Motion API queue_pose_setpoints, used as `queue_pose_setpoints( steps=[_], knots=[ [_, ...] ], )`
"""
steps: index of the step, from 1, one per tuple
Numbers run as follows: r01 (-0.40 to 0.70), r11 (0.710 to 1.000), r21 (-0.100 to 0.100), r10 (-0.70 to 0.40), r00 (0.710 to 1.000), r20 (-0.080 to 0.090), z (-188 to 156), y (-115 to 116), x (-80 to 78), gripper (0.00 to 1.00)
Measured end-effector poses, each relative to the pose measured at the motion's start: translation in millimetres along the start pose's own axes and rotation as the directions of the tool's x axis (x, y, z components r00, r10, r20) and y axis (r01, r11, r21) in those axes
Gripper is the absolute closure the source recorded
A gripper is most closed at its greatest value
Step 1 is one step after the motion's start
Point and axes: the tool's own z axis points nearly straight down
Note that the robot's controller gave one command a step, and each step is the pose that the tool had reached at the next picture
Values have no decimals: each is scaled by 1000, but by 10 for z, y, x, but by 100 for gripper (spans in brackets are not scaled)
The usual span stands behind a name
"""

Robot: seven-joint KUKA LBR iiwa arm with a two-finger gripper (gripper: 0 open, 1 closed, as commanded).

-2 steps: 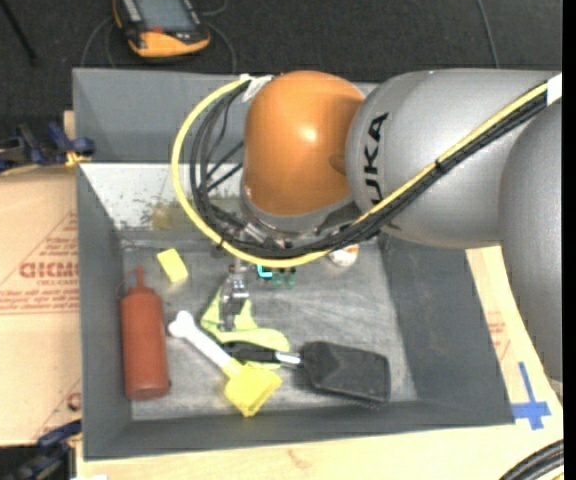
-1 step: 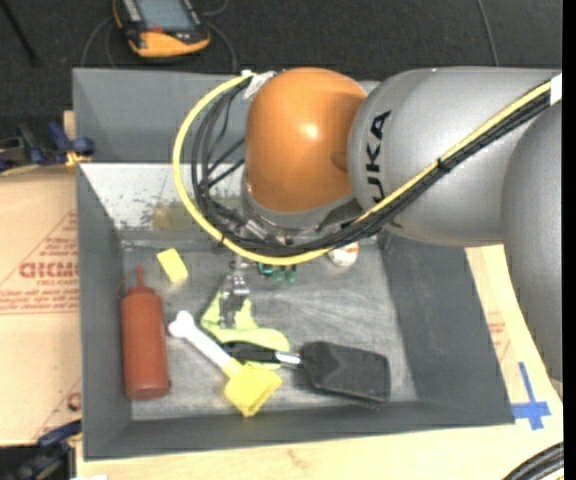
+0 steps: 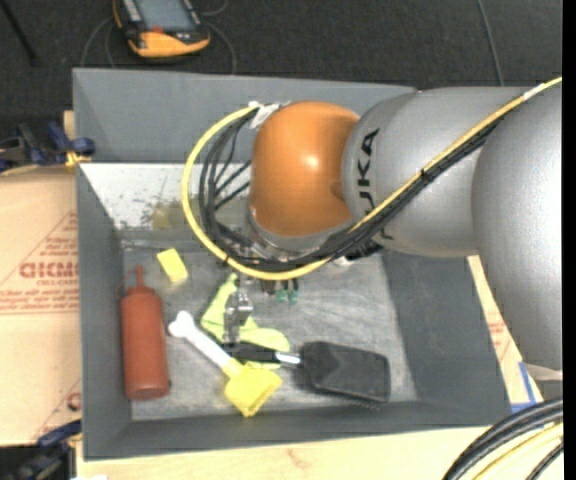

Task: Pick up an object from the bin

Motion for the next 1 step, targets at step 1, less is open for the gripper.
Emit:
queue_pose_setpoints(
  steps=[1],
  knots=[
    [108, 994, 4, -108, 994, -7, 443, 61, 359, 0]
  ],
)
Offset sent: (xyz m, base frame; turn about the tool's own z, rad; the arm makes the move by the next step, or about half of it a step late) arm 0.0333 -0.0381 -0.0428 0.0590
